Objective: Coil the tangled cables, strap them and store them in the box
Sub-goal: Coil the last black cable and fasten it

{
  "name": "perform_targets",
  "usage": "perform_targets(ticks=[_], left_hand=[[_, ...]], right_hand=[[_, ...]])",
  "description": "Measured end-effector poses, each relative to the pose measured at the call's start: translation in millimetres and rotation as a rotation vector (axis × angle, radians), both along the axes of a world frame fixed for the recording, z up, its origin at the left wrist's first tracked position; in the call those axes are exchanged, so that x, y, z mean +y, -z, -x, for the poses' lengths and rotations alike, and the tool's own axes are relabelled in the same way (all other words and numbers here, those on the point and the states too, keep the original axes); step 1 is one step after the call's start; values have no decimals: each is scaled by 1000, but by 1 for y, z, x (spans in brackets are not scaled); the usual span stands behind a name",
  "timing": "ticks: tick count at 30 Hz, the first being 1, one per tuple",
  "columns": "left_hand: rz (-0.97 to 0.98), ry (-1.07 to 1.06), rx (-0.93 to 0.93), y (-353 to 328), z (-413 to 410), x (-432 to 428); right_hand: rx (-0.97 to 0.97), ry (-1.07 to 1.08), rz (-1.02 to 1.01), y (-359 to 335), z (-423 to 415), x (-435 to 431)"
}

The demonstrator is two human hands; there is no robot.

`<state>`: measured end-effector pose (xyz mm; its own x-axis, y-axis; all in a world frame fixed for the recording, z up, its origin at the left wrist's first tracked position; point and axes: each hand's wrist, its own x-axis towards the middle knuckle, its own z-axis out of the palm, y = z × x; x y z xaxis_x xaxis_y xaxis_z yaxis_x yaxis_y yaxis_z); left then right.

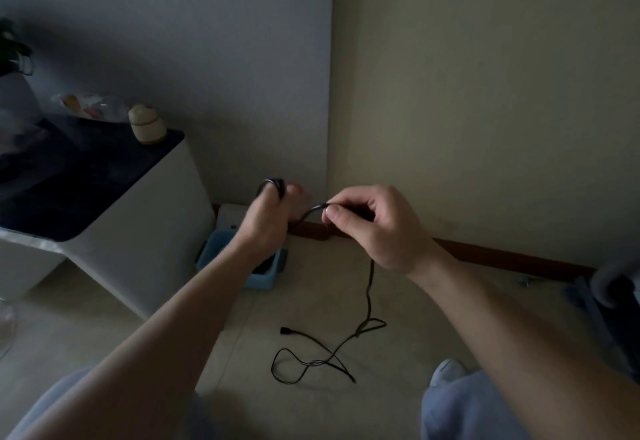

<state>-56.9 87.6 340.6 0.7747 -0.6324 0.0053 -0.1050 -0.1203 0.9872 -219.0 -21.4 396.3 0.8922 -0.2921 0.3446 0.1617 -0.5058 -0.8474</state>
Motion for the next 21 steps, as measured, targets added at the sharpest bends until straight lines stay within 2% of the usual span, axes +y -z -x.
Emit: perform_targets(ticks=[2,6,8,11,15,18,21], left_hand=[[58,131,121,-2,25,-3],[-31,374,289,-10,53,0],[0,497,437,-16,60,4],[88,585,571,-26,62,9],[245,548,640,-37,53,12],[323,481,656,-40,47,12],[422,439,742,-42,39,12]], right_hand=[[-60,75,-27,2,-3,-5],[-165,235,-48,7,-6,-22],[-151,322,-56,13,-9,-31],[-20,391,-98,22,-12,-41],[225,258,-154,33,-15,-43],[401,62,-347,42,-17,-32],[515,-32,-463,49,-12,-27]])
